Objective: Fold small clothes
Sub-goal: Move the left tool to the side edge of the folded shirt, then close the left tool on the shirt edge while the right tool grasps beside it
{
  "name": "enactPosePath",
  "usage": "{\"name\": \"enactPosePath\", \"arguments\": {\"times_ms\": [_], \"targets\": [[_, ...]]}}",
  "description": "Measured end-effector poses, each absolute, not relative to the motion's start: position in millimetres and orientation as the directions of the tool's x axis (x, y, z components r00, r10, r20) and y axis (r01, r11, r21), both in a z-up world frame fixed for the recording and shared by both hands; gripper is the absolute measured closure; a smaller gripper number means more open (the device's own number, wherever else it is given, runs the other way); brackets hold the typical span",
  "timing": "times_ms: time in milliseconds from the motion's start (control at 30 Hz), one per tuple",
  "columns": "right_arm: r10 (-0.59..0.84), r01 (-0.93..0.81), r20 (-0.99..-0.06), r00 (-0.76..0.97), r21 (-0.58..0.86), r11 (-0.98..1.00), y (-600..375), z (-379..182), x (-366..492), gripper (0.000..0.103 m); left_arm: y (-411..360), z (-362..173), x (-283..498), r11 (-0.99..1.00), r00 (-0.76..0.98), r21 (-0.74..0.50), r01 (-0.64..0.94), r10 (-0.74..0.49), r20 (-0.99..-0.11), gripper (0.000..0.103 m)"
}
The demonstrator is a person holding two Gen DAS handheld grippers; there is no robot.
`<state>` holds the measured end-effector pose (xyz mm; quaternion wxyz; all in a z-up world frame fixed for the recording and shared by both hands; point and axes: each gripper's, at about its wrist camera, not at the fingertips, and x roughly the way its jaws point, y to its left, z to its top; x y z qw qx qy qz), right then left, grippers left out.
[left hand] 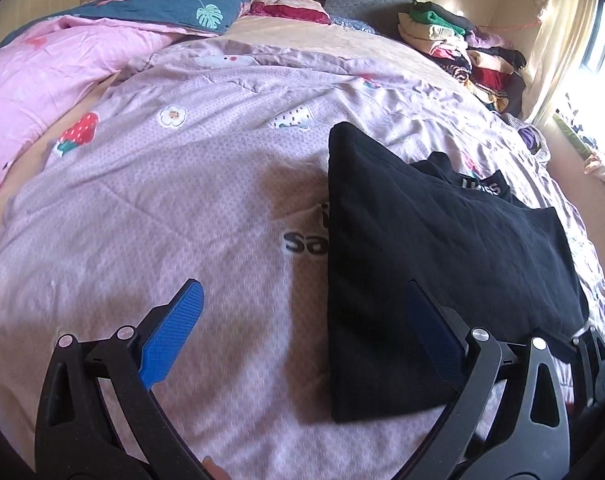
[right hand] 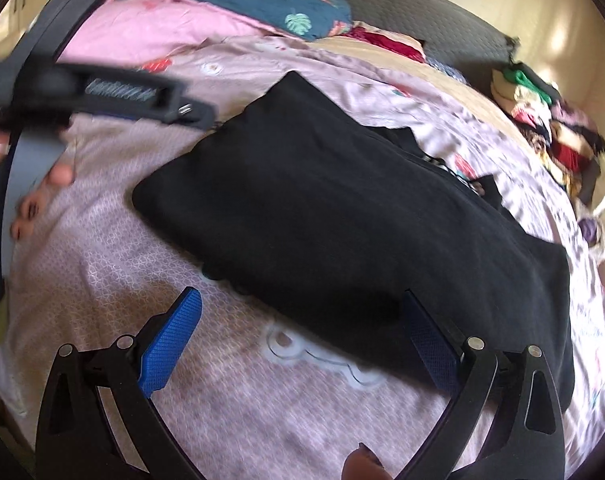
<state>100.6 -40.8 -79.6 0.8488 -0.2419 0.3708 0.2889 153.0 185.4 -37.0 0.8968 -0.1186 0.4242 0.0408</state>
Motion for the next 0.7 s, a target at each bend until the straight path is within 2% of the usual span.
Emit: {"name": "enactPosePath", "arguments": {"times_ms": [200,500,700], "targets": [[0.280,-0.687,-0.756,0.591,-0.290,0.667,-17,-92,103,0.004,190,-42,179,0.969,0.613,-0.184,-0.167,-0.045,-0.789,0.010],[0.255,-0.676,-0.740,0.622,-0.343,0.652,3,-99,122,0.004,196,-59,210,0.955,0.565,-0.245,-0.168,-0.110,-0.817,0.010],[0.264,-0.656,-0.725,0.637,-0.330,0.678,4,-97,136,0.005,193,-62,221,0.960,0.556,-0.228,-0.163,-0.101,-0.825,0.010]]}}
